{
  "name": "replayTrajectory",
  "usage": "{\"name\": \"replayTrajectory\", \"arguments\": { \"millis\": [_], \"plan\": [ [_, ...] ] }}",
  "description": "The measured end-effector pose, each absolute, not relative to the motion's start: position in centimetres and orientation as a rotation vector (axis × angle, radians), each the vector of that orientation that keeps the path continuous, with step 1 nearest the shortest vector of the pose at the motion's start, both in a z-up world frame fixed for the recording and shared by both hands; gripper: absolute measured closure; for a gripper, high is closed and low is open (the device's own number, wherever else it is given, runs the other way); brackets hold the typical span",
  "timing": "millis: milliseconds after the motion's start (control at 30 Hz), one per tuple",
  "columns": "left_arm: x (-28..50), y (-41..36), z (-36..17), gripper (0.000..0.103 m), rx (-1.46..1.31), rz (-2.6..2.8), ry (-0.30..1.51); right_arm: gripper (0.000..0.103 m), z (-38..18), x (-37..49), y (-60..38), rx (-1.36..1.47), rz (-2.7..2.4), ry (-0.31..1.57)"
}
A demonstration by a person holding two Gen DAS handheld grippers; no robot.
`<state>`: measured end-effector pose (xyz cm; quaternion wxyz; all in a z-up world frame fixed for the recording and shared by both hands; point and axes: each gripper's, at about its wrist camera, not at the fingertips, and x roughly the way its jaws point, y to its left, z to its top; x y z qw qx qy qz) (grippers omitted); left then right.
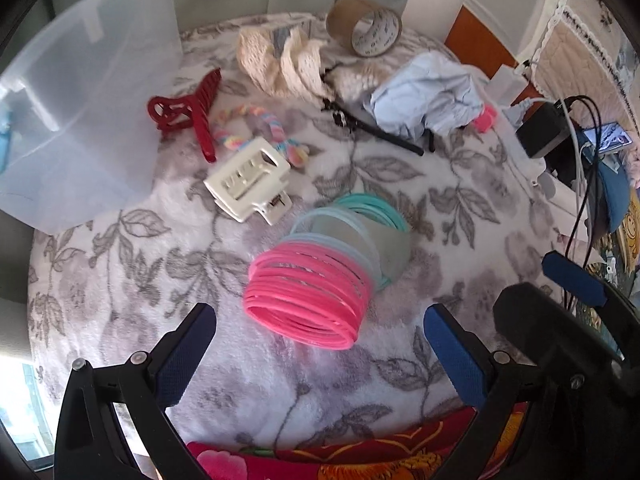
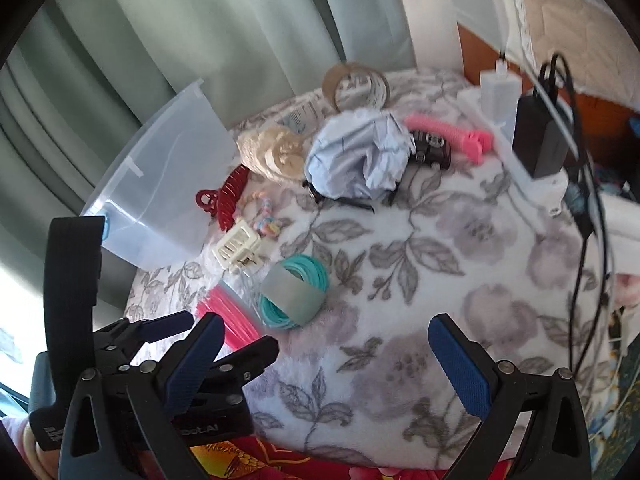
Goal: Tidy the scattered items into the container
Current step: 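Move the left tool down to the pink and teal hair-tie coils, then grasp the hair-tie coils with the left tool while the right tool grasps the light-blue cloth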
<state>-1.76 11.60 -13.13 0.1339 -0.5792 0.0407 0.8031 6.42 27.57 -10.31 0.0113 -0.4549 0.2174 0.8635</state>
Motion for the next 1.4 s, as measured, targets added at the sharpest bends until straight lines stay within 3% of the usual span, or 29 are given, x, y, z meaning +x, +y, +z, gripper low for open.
{"name": "replayTrajectory", "arguments": {
  "millis": [67, 200, 267, 400, 700, 967, 1133, 1400],
  "plan": [
    [-2.1, 11.9, -13.7, 0.002, -1.690, 2.331, 0.139, 0.000, -10.9, 6.1, 27.7, -1.451, 2.672, 0.697],
    [-2.8, 12.3, -14.7, 0.025, -1.714, 2.313, 0.164, 0.000, -11.9, 5.6, 28.1, -1.500, 2.630, 0.729],
    [-3.0, 12.3, -15.1, 0.026, -1.726, 2.297, 0.150, 0.000, -12.5, 5.3, 28.2, -1.529, 2.613, 0.757],
    [-2.8, 12.6, -14.9, 0.041, -1.688, 2.262, 0.134, 0.000, -13.2, 4.6, 28.4, -1.569, 2.598, 0.780],
    [-3.4, 12.5, -13.7, 0.042, -1.621, 2.242, 0.097, 0.000, -11.9, 1.3, 29.9, -1.505, 2.651, 0.690],
    [-4.3, 13.0, -14.2, 0.041, -1.636, 2.197, 0.055, 0.000, -11.7, -3.8, 32.6, -1.389, 2.623, 0.809],
    [-5.1, 13.7, -14.7, 0.033, -1.662, 2.162, 0.038, 0.000, -12.0, -6.0, 33.8, -1.362, 2.596, 0.866],
    [-5.1, 15.3, -14.9, 0.031, -1.646, 2.165, 0.100, 0.024, -13.3, -7.1, 33.8, -1.358, 2.575, 0.973]
  ]
}}
